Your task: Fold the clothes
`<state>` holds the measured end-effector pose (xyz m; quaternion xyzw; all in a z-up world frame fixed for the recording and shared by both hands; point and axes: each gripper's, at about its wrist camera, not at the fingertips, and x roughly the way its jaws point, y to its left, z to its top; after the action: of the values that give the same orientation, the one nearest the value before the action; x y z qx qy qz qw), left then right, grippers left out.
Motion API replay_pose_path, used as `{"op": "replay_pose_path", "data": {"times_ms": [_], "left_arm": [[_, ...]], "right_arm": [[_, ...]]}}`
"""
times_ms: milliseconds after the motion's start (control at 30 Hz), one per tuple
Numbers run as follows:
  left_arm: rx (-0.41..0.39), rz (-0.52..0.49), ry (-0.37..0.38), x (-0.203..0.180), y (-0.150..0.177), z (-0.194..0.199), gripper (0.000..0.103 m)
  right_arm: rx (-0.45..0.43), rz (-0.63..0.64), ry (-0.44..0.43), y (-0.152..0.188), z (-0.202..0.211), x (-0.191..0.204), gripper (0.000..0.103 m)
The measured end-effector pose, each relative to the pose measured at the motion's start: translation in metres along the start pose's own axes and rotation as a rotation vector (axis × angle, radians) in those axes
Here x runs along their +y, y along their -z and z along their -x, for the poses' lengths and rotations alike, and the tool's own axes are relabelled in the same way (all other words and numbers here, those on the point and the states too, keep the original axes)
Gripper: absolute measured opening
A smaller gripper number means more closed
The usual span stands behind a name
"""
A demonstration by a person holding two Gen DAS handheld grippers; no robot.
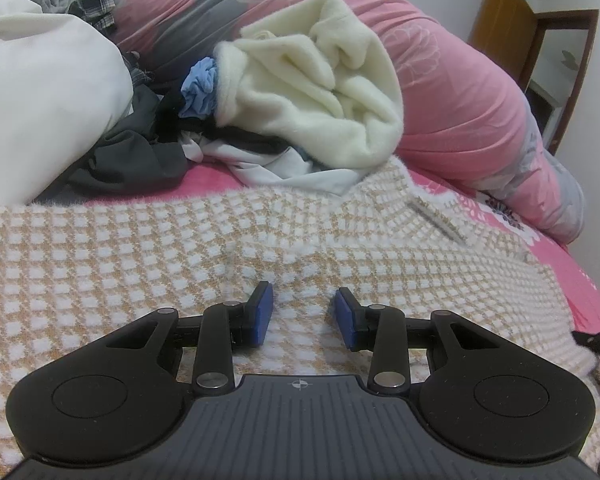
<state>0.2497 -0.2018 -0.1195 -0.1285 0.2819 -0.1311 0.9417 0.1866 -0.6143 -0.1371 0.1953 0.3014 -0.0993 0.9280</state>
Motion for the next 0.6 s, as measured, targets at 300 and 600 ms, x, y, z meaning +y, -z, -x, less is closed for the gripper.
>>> {"op": "replay_pose_path", "data": {"times_ms": [300, 600], "left_arm": [[0.002, -0.003, 0.001, 0.000, 0.000, -0.001, 0.037], [-0.002, 0.033, 0.026, 0.005, -0.001, 0.001, 0.036]], "right_arm": [[0.048, 0.240, 0.029, 0.032, 0.017, 0.042, 0.003], [-0.005, 0.345, 0.031, 0.047, 0.032, 0.082, 0.006]]}}
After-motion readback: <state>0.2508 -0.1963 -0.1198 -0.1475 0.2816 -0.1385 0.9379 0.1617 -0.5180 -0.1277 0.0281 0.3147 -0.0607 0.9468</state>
